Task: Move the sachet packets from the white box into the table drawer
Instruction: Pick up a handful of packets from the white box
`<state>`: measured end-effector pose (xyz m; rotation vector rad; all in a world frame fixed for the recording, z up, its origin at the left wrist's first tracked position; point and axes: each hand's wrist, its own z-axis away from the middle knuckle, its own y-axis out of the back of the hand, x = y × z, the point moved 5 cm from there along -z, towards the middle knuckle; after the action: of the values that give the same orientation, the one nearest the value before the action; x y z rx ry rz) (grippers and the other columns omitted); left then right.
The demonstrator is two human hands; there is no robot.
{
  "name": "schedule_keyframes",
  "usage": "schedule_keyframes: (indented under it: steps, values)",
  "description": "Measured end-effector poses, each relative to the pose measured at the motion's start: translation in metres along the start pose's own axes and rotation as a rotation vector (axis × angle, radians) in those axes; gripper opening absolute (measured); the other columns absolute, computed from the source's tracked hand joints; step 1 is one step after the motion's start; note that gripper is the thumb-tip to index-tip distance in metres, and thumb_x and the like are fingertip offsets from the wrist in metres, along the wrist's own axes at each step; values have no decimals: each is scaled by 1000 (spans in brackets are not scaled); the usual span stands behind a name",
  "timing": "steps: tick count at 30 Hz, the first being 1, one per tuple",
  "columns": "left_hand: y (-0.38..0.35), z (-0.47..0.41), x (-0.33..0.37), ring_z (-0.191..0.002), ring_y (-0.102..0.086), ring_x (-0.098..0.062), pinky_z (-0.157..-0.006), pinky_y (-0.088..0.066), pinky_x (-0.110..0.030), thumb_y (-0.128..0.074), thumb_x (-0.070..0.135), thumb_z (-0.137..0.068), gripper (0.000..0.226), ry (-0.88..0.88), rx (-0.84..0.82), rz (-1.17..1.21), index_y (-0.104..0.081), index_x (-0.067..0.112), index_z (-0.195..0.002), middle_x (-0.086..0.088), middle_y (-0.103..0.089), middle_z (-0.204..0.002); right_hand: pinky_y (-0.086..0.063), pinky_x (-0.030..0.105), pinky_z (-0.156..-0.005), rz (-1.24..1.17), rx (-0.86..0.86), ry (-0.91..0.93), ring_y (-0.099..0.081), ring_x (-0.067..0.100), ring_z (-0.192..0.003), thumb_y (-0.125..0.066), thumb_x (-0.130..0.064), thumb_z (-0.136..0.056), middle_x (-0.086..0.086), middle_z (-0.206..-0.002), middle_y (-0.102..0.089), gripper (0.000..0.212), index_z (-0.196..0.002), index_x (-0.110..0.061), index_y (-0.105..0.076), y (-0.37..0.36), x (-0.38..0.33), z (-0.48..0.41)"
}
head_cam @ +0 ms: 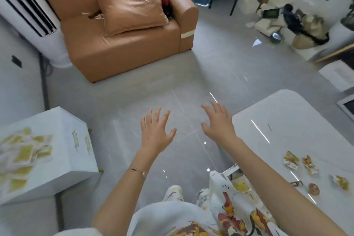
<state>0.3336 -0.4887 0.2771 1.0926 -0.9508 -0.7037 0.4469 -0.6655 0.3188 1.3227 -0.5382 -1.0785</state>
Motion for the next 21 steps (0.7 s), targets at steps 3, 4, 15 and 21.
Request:
schedule_keyframes:
  steps: [3,4,15,21]
  values:
    - [15,-7,-44,-149,2,-28,-119,0,-48,-44,58,-92,68,110,39,40,-19,36,-152,-1,-8,-162,-17,41,-115,47,-19,111,-17,27,-144,-56,-31,-89,7,-158,-21,64,-148,-28,-31,-7,-54,-33]
    - [20,-10,-58,-149,1,-28,-119,-1,-49,-44,57,-92,68,147,57,55,-20,36,-152,-1,-9,-162,-16,41,-114,62,-26,146,-18,27,-144,-56,-31,-89,7,-158,-21,64,-148,-28,-31,-10,-71,-44]
    - [51,-50,-195,-148,2,-28,-117,2,-48,-48,55,-90,71,546,189,166,-19,38,-151,-1,-11,-162,-16,40,-117,158,-132,559,-13,29,-146,-56,-29,-91,8,-160,-17,67,-150,-27,-26,-41,-229,-168]
    - [70,-71,-243,-148,3,-27,-118,1,-49,-47,57,-90,73,735,220,216,-14,37,-153,0,-7,-162,-15,41,-117,219,-209,750,-12,29,-146,-55,-29,-93,8,-160,-15,67,-151,-26,-23,-43,-300,-225]
